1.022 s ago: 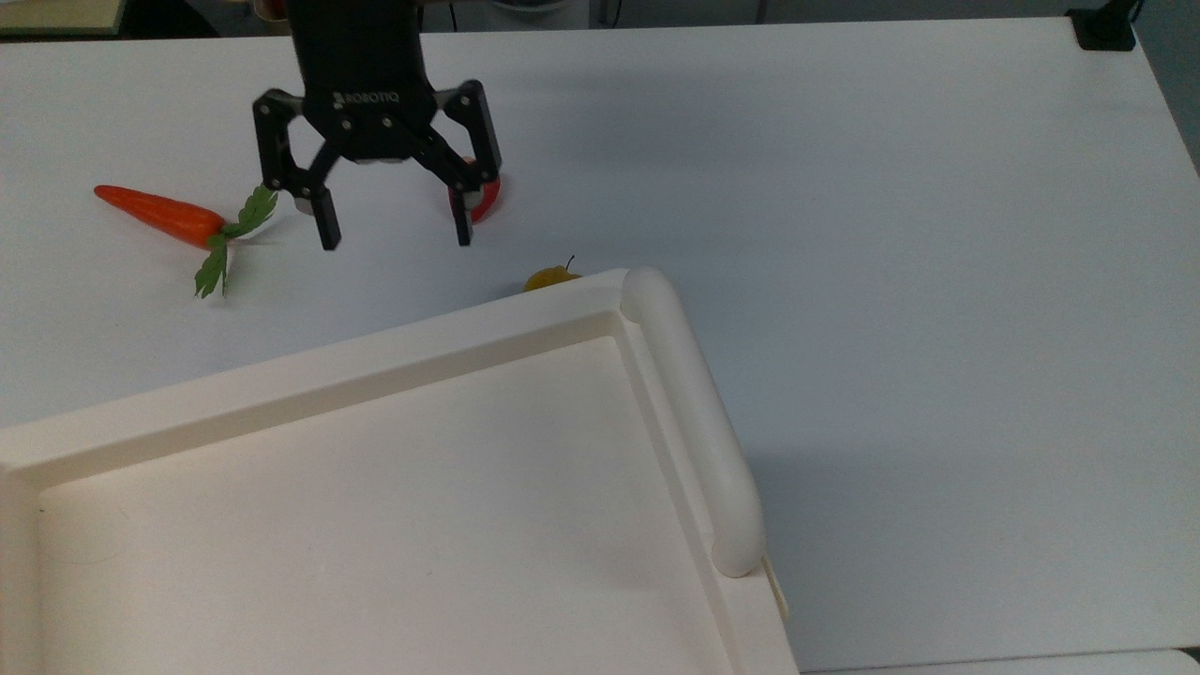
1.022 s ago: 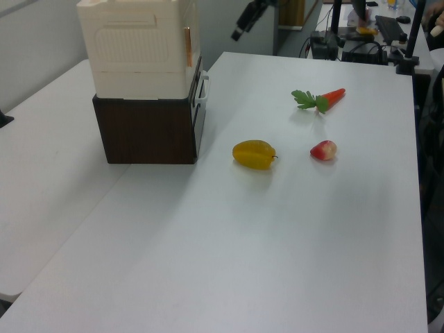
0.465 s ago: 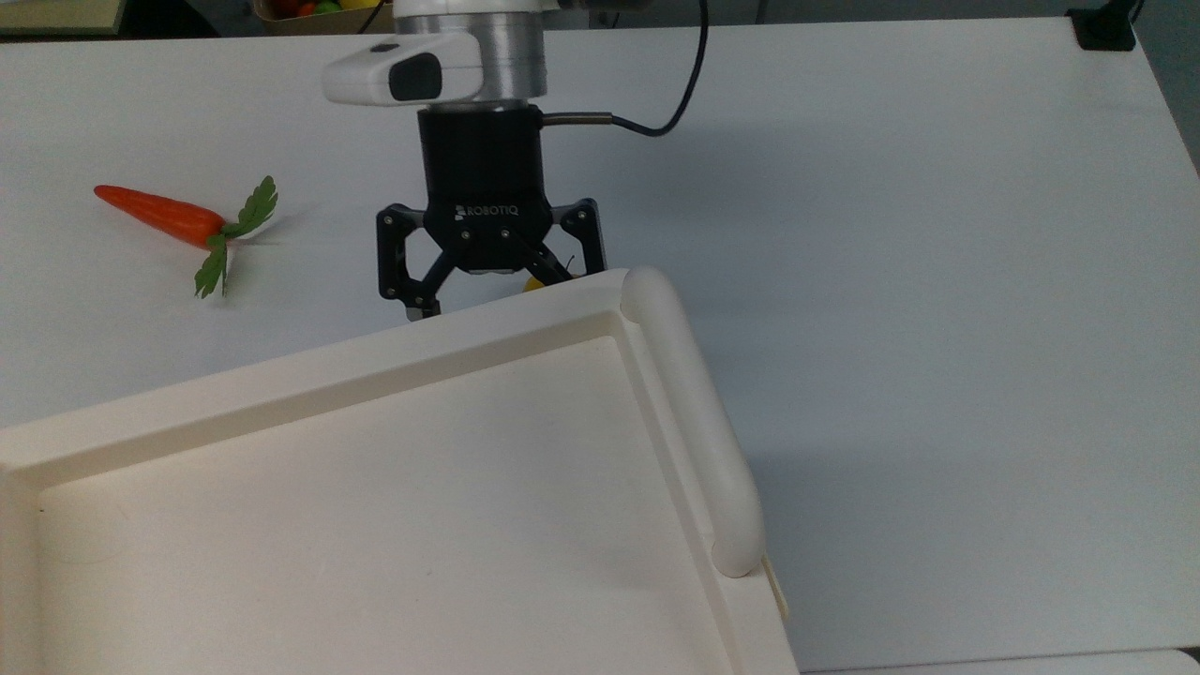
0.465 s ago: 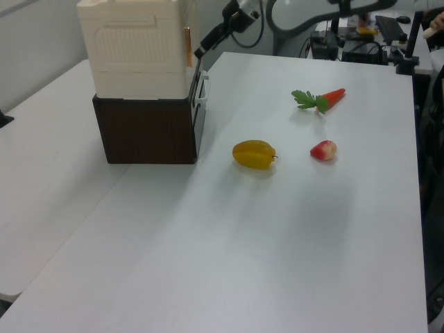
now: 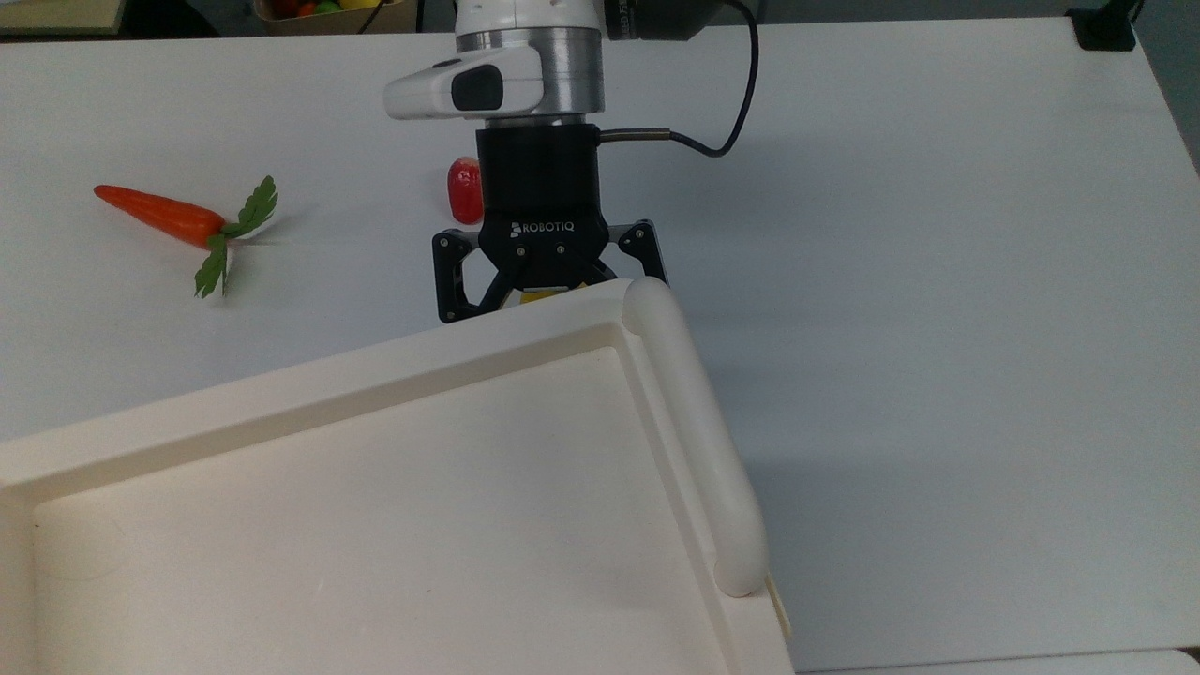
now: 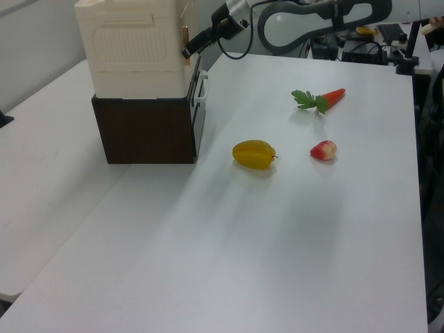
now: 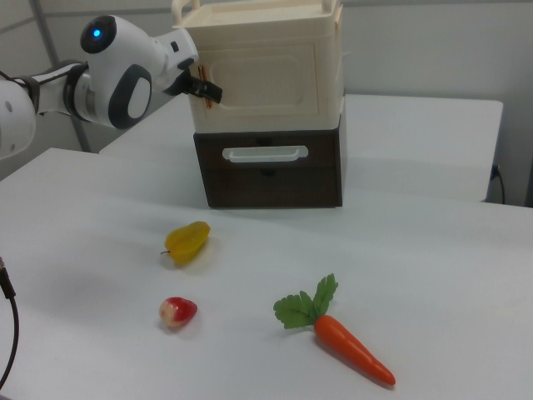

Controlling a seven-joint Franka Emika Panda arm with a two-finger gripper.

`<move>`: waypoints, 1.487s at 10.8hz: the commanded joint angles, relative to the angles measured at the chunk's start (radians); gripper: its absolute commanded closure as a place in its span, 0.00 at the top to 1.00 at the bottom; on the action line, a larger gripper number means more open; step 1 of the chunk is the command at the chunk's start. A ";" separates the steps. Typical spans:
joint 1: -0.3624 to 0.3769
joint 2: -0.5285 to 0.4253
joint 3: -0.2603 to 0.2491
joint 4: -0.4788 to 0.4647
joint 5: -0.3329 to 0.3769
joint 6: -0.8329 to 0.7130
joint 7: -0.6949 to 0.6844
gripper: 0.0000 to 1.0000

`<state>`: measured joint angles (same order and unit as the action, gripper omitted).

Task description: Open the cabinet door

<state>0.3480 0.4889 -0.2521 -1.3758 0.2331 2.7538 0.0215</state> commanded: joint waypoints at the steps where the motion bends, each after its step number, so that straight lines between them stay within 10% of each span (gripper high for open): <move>1: 0.014 0.042 -0.016 0.066 -0.023 0.041 0.026 0.37; 6: 0.012 0.040 -0.019 0.054 -0.043 0.049 0.026 0.01; 16: 0.011 -0.194 -0.023 -0.177 -0.051 -0.149 -0.017 0.00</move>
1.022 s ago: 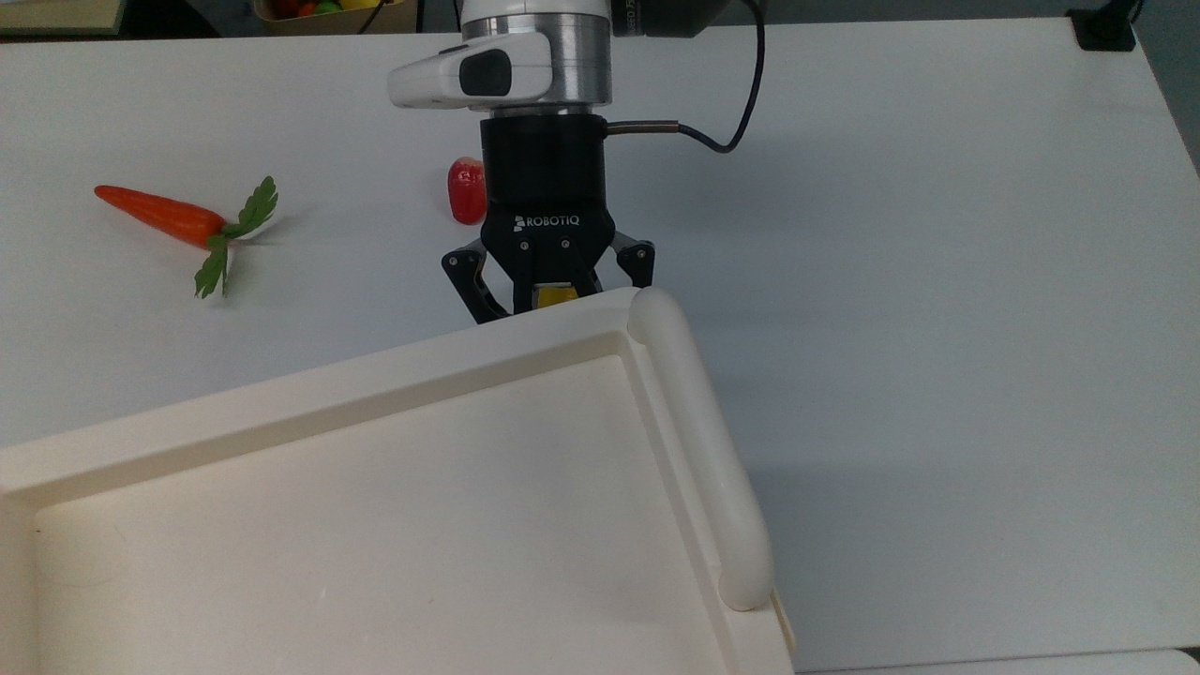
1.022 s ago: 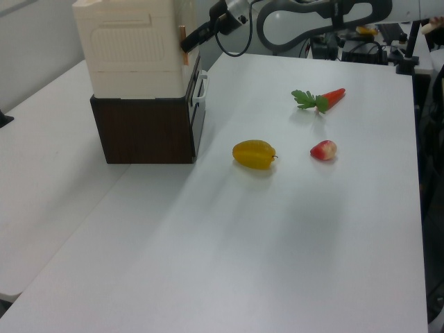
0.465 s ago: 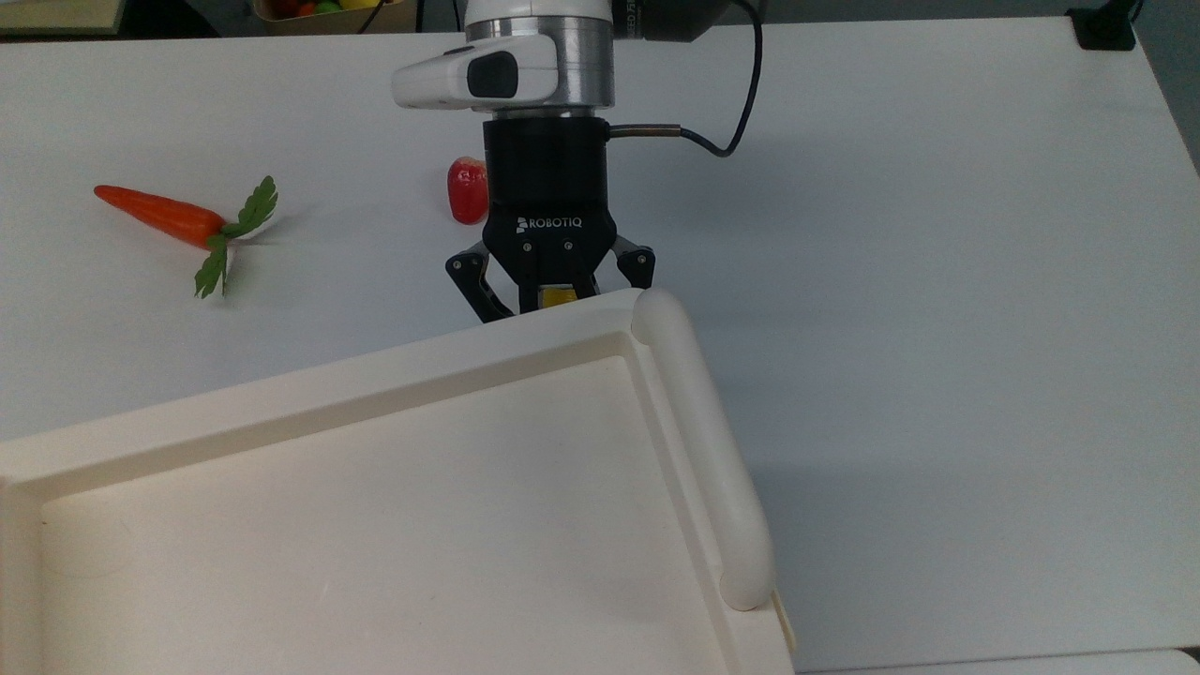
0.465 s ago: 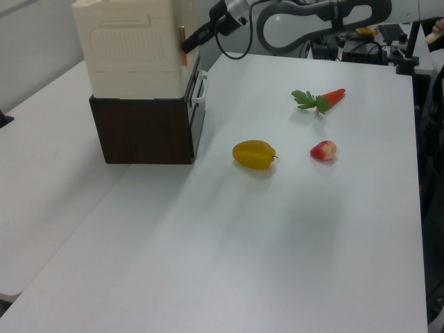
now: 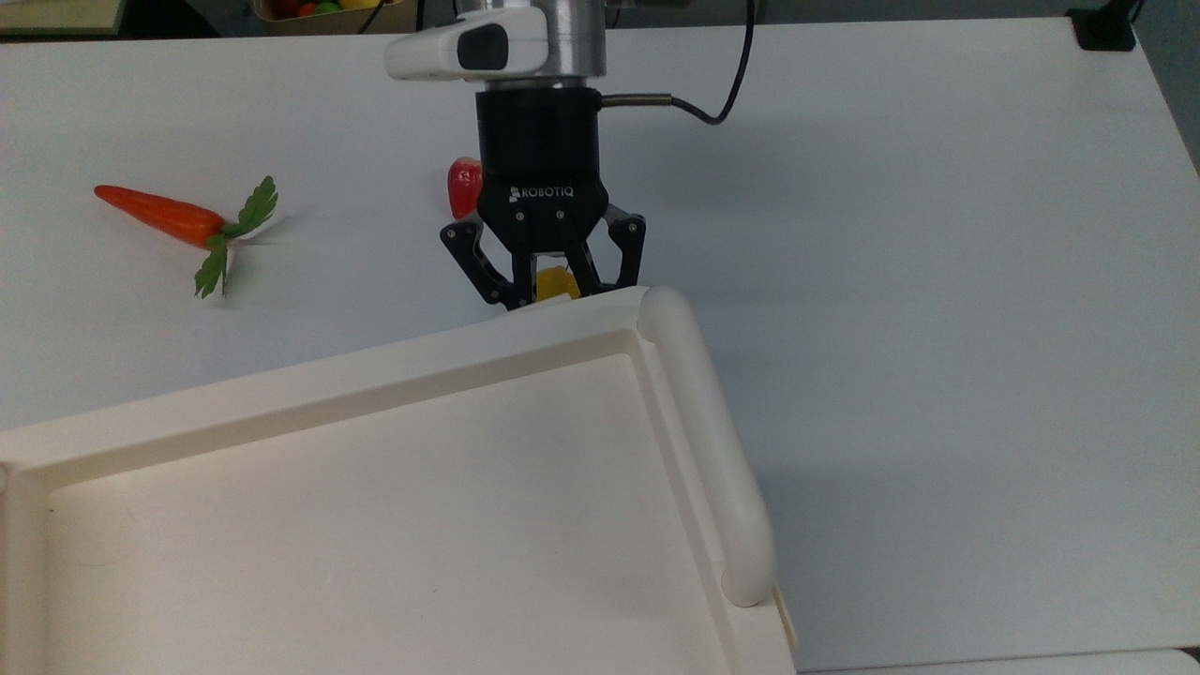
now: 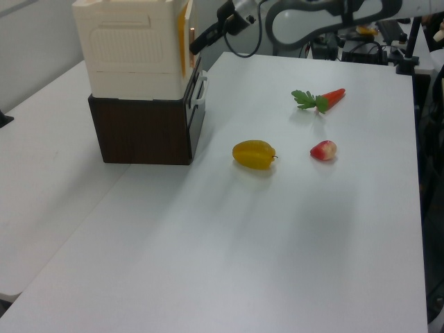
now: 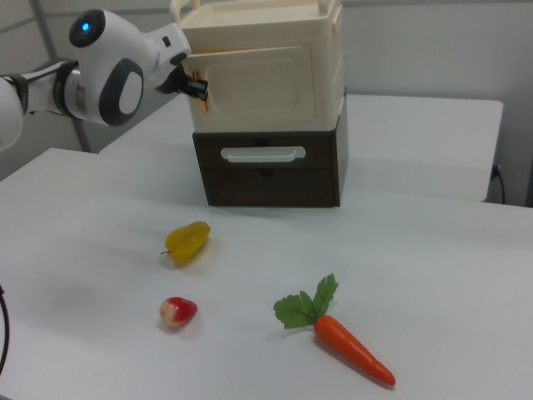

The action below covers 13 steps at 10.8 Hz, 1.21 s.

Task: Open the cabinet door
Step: 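Pull the door edge outward, swinging the door open on its hinge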

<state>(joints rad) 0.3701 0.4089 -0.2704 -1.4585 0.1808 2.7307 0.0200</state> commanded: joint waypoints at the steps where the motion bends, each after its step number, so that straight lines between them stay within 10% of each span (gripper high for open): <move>1: -0.023 -0.130 -0.004 -0.094 0.002 -0.179 -0.029 0.00; 3: -0.072 -0.172 -0.004 -0.094 0.003 -0.360 -0.041 0.01; 5: -0.137 -0.215 -0.006 -0.091 0.003 -0.530 -0.040 0.23; 8: -0.213 -0.258 -0.010 -0.083 0.000 -0.767 -0.031 1.00; 13: -0.221 -0.312 -0.007 -0.062 -0.193 -1.138 0.043 1.00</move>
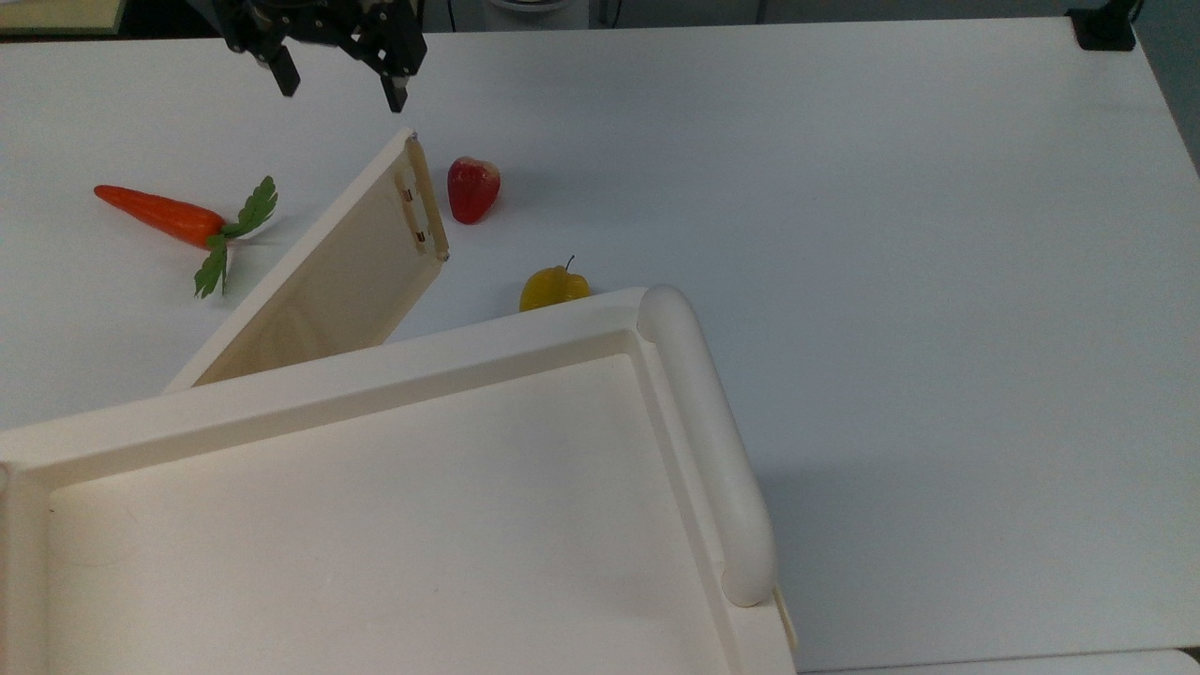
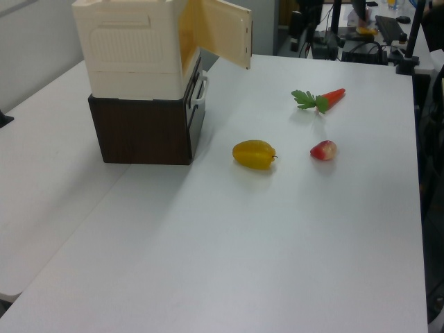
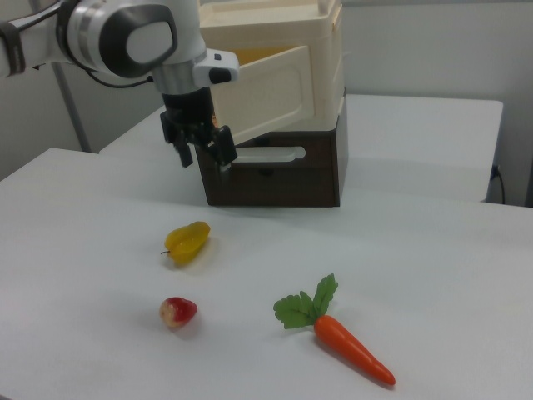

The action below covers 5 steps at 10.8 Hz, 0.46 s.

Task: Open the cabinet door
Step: 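Pull the door edge outward, swinging the door open on its hinge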

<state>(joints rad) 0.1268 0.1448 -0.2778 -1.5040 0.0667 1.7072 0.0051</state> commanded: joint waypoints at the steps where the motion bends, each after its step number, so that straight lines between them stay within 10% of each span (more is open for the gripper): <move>1: 0.022 -0.062 0.003 -0.018 -0.080 -0.153 0.058 1.00; 5: 0.022 -0.067 0.005 -0.016 -0.082 -0.178 0.056 1.00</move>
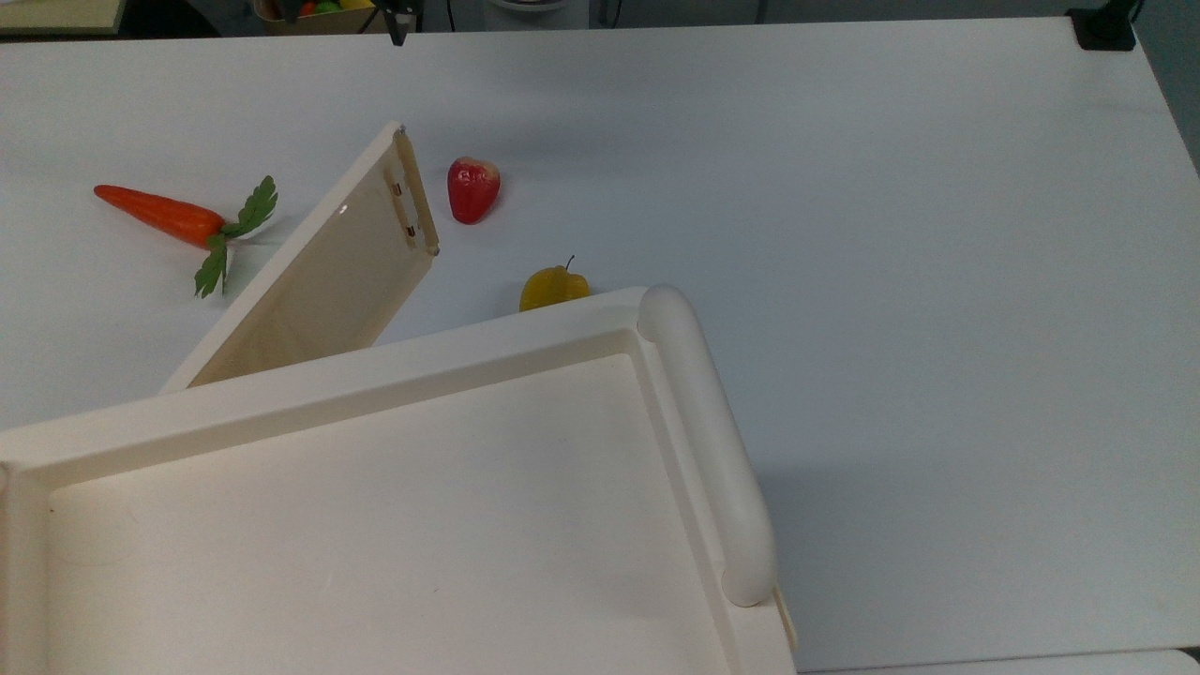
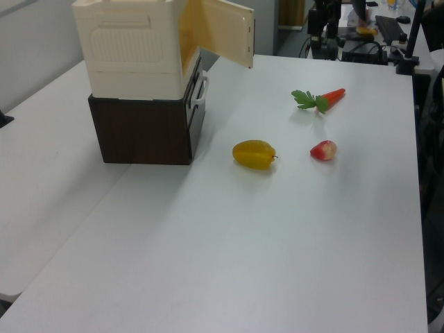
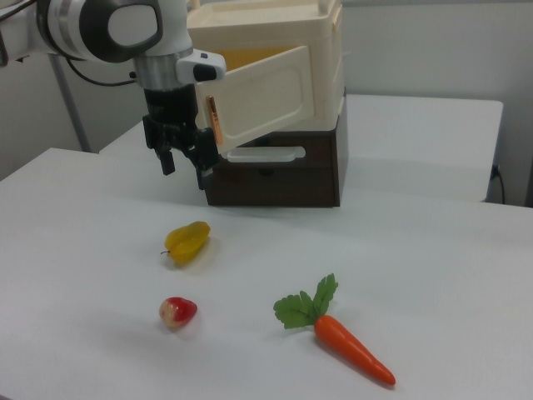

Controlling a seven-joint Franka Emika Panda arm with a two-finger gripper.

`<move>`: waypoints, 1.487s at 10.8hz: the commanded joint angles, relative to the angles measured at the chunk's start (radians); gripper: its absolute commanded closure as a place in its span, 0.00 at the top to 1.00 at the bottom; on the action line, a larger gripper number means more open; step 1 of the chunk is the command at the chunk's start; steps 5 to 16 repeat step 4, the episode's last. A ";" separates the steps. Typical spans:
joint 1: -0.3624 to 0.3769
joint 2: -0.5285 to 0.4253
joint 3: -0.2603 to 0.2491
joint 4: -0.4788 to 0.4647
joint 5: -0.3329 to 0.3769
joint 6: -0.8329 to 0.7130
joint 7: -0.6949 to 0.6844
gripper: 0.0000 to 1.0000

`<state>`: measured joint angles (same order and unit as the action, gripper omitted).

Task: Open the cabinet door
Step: 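Pull the door edge outward, swinging the door open on its hinge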

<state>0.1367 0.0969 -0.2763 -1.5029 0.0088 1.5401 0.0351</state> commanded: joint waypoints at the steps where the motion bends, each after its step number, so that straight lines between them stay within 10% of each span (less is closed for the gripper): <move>1: 0.004 -0.019 0.000 -0.014 -0.023 -0.003 0.019 1.00; 16: -0.006 -0.002 -0.003 0.021 -0.023 -0.002 0.016 1.00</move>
